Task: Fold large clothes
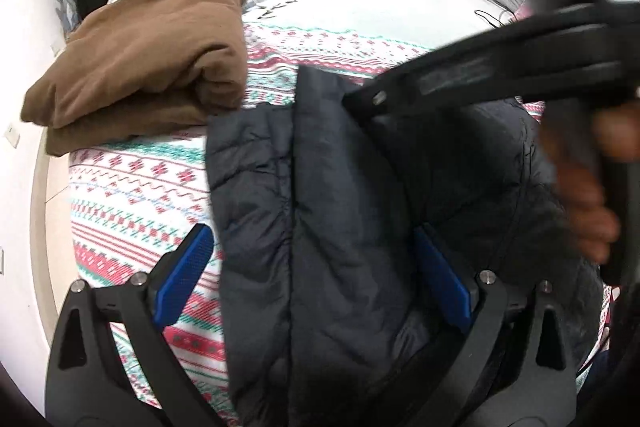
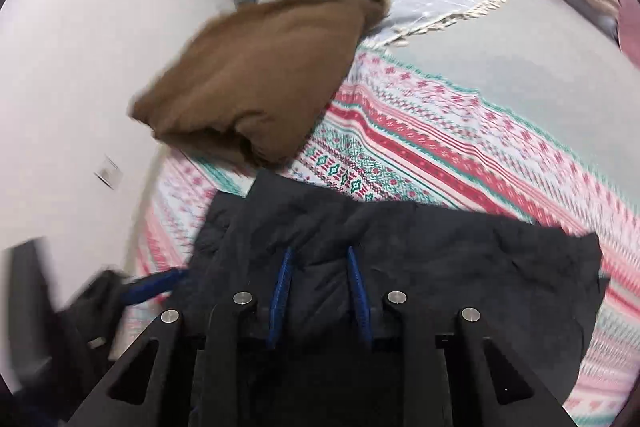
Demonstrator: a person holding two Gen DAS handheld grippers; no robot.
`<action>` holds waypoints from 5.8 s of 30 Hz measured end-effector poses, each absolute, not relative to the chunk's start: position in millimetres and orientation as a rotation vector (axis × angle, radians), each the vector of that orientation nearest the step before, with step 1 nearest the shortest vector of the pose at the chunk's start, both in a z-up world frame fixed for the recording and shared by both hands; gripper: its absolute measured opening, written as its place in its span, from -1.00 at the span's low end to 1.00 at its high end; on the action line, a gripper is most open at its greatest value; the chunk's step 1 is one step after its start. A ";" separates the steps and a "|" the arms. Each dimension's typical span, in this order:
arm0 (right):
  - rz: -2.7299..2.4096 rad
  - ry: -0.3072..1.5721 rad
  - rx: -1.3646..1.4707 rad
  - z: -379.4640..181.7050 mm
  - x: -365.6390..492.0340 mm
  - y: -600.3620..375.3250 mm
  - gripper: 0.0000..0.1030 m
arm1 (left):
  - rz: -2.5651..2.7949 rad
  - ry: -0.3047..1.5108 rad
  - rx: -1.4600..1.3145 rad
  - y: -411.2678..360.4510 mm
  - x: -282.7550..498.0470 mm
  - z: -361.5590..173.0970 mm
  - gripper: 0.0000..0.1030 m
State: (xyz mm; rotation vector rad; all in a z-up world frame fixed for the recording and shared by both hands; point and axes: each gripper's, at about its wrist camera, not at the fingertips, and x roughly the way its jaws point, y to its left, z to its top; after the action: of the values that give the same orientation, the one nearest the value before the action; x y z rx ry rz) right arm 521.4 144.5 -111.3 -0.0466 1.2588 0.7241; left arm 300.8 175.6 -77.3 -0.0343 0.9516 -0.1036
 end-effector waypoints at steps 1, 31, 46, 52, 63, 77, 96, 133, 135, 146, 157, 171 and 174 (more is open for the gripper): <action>0.719 1.278 -0.054 -121.2 526.1 153.0 -0.45 | -0.100 0.954 -0.038 177.7 300.1 -77.8 0.93; 0.469 1.141 0.184 -107.4 421.5 -33.1 0.01 | -0.008 0.924 0.117 174.8 351.7 -62.7 0.93; 0.505 1.203 0.058 -143.5 430.3 2.8 0.13 | 0.080 0.976 0.046 187.3 384.8 -97.2 0.94; 0.487 1.191 0.034 -144.6 426.2 9.1 0.13 | 0.087 0.973 0.045 185.5 381.7 -98.6 0.94; 0.440 1.146 0.031 -135.4 414.4 7.5 0.16 | 0.100 0.950 0.081 187.8 362.9 -82.8 0.93; 0.448 1.106 0.306 -102.4 393.8 -65.9 0.43 | -0.131 0.977 -0.082 196.1 278.7 -57.5 0.93; 0.504 1.310 0.773 -172.6 379.6 -126.7 0.49 | -0.211 1.075 -0.340 203.4 265.7 -99.0 0.92; 0.586 1.273 0.872 -190.0 343.6 -130.8 0.77 | -0.373 1.193 -0.422 185.6 250.5 -113.1 0.92; 0.579 1.275 0.857 -188.4 346.0 -128.6 0.72 | -0.372 1.196 -0.427 185.6 250.1 -114.0 0.92; 0.555 1.268 0.819 -179.9 350.8 -122.0 0.33 | -0.350 1.192 -0.448 172.2 242.3 -117.3 0.92; 0.536 1.189 0.761 -155.4 352.4 -120.3 -0.32 | -0.309 1.154 -0.490 168.6 241.1 -107.5 0.35; 0.496 1.111 0.585 -124.4 355.2 -89.8 -0.47 | -0.285 1.051 -0.398 153.1 227.2 -87.2 -0.38; 0.497 1.067 0.542 -112.8 354.1 -84.9 -0.52 | -0.281 1.013 -0.382 148.5 223.4 -79.1 -0.45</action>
State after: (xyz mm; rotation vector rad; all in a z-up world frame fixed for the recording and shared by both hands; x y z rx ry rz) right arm 354.1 -84.9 -112.8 0.5422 1.0673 0.4974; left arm 223.5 148.5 -79.1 -0.3818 1.0135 -0.2809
